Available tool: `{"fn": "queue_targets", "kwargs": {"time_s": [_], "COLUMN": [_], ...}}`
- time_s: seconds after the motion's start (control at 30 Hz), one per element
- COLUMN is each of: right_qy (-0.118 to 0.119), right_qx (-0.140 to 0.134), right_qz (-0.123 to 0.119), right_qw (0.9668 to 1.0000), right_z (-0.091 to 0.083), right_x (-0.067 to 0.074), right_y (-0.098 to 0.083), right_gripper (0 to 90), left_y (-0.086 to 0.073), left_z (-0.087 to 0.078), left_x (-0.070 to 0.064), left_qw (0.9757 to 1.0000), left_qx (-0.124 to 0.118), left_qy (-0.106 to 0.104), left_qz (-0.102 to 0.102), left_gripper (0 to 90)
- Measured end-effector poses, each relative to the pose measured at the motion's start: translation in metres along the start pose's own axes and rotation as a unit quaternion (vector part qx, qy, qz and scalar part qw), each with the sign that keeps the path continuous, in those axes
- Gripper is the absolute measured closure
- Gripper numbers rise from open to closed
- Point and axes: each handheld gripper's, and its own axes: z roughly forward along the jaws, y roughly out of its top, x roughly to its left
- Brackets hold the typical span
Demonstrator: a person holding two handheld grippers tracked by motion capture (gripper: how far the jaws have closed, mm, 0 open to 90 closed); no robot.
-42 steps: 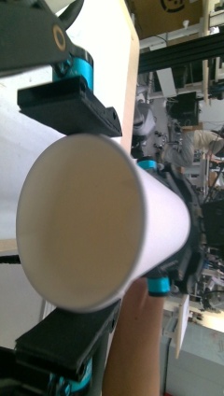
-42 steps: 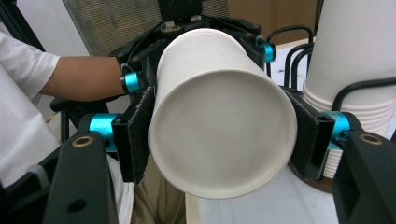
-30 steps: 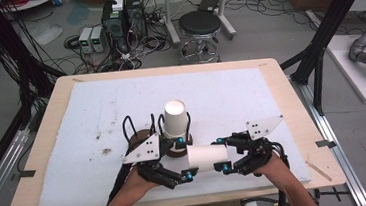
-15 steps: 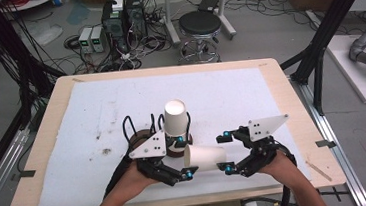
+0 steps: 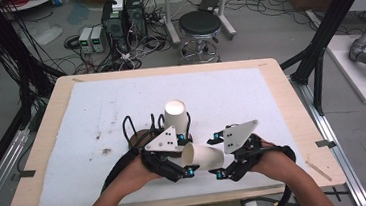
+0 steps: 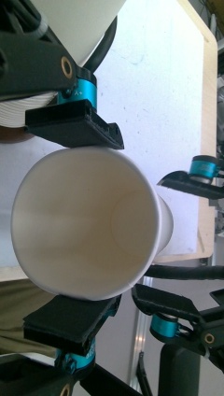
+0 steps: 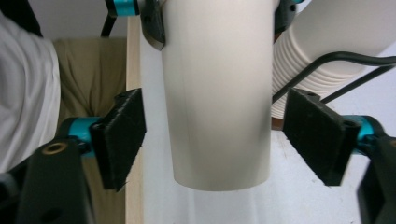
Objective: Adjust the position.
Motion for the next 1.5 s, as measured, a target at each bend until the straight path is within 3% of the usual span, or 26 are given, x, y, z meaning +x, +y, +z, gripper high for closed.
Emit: {"fn": "queue_targets", "kwargs": {"time_s": [0.43, 0.57, 0.9, 1.03, 1.17, 1.23, 1.37, 1.5], "right_qy": [0.004, 0.003, -0.007, -0.012, -0.012, -0.013, -0.016, -0.025], "right_qx": [0.052, 0.071, 0.068, 0.051, 0.016, 0.002, -0.024, -0.059], "right_qz": [-0.029, -0.028, -0.022, -0.012, 0.01, 0.019, 0.043, 0.073], "right_qw": [0.9982, 0.9971, 0.9974, 0.9986, 0.9998, 0.9997, 0.9986, 0.9953], "right_z": [0.018, 0.022, 0.024, 0.022, 0.017, 0.014, 0.011, 0.007], "right_x": [0.0, 0.002, 0.004, 0.004, 0.004, 0.003, 0.001, -0.002], "right_y": [0.012, 0.012, 0.007, 0.003, -0.007, -0.011, -0.024, -0.037], "right_gripper": [29.1, 32.2, 33.5, 34.2, 35.1, 35.1, 35.0, 34.7], "left_y": [0.003, 0.005, 0.006, 0.0, -0.005, -0.008, -0.014, -0.025], "left_z": [0.004, 0.008, 0.012, 0.011, 0.005, -0.001, -0.012, -0.027], "left_x": [-0.002, -0.005, -0.01, -0.01, -0.009, -0.008, -0.006, -0.003], "left_qw": [0.9995, 0.9993, 0.9993, 0.9994, 0.9975, 0.9947, 0.9893, 0.9831], "left_qx": [0.03, 0.034, 0.024, -0.022, -0.065, -0.097, -0.134, -0.161], "left_qy": [0.0, 0.0, 0.014, 0.024, 0.028, 0.029, 0.043, 0.063], "left_qz": [0.007, 0.013, 0.025, 0.01, -0.005, -0.017, -0.039, -0.06], "left_gripper": [26.0, 26.0, 22.9, 19.8, 17.3, 17.1, 17.1, 17.1]}}
